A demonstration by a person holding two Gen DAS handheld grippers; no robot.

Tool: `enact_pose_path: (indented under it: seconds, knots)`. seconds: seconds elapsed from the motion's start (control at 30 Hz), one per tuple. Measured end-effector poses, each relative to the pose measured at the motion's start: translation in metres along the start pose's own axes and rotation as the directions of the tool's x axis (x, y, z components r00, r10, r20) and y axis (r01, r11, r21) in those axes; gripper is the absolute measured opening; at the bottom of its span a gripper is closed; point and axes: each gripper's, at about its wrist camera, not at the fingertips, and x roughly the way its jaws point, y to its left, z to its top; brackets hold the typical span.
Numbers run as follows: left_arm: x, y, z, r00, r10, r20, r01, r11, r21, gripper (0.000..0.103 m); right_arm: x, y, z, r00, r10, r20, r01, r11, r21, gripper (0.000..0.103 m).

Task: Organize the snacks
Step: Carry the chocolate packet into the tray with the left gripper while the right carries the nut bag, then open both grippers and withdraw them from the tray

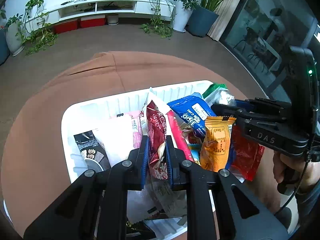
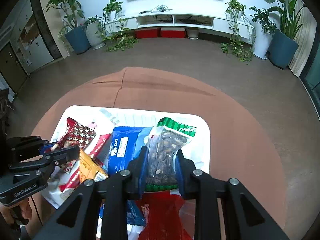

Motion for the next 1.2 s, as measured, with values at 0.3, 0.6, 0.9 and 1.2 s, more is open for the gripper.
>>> enact_pose_path:
  seconds: [0.3,0.6,0.9,1.2]
  knots:
    - [0.006,-0.006,-0.002,1.0,0.014,0.002,-0.014,1.0,0.008,0.016,0.006,0.0,-0.006,1.0,-0.005,-0.009,0.005,1.0,-0.006,0.032]
    - [0.0,-0.009,-0.005,0.999,0.037,0.016,-0.037,0.999,0.012,0.019,-0.001,0.0,-0.009,1.0,-0.014,0.015,0.014,1.0,0.002,0.042]
    - [-0.025,-0.017,-0.009,0.995,0.064,0.077,-0.066,0.997,0.027,0.078,-0.026,0.002,-0.01,0.997,-0.032,0.067,0.033,0.999,-0.003,0.057]
    - [-0.108,-0.03,-0.041,0.953,0.106,0.285,-0.113,0.994,0.009,0.1,-0.103,0.003,-0.021,0.972,-0.037,0.234,0.027,0.999,0.047,0.073]
